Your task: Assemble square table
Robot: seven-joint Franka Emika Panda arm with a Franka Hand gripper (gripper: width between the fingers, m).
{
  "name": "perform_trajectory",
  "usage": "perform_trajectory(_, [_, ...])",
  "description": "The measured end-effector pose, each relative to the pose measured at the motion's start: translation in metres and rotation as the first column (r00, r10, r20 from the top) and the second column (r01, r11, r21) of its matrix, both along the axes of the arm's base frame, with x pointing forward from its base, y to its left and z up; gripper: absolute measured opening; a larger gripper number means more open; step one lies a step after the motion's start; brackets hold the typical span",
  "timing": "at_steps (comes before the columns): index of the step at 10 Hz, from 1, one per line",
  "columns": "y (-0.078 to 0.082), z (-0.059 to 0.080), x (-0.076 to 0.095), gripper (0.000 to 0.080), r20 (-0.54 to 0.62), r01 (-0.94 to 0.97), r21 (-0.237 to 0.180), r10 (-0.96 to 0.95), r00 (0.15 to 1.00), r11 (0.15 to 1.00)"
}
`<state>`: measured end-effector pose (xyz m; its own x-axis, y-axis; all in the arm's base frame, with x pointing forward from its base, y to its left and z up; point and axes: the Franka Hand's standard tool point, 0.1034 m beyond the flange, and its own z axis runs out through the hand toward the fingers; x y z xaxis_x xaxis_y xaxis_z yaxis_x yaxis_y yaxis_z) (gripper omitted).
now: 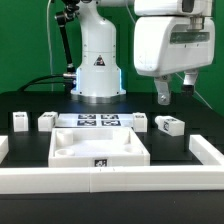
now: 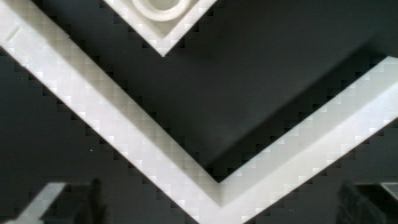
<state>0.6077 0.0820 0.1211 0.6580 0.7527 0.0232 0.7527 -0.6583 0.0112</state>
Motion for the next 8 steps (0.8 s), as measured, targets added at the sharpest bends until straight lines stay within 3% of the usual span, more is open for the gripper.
perform_trajectory(6, [-0.0004, -0.0004, -0.0003, 0.0649, 0.000, -0.007, 0.000, 0.007, 1.000, 1.000])
perform_trajectory(8, [-0.0056, -0.0024, -0.0053, 0.0649, -0.003, -0.113, -0.005, 0.113, 0.994, 0.994])
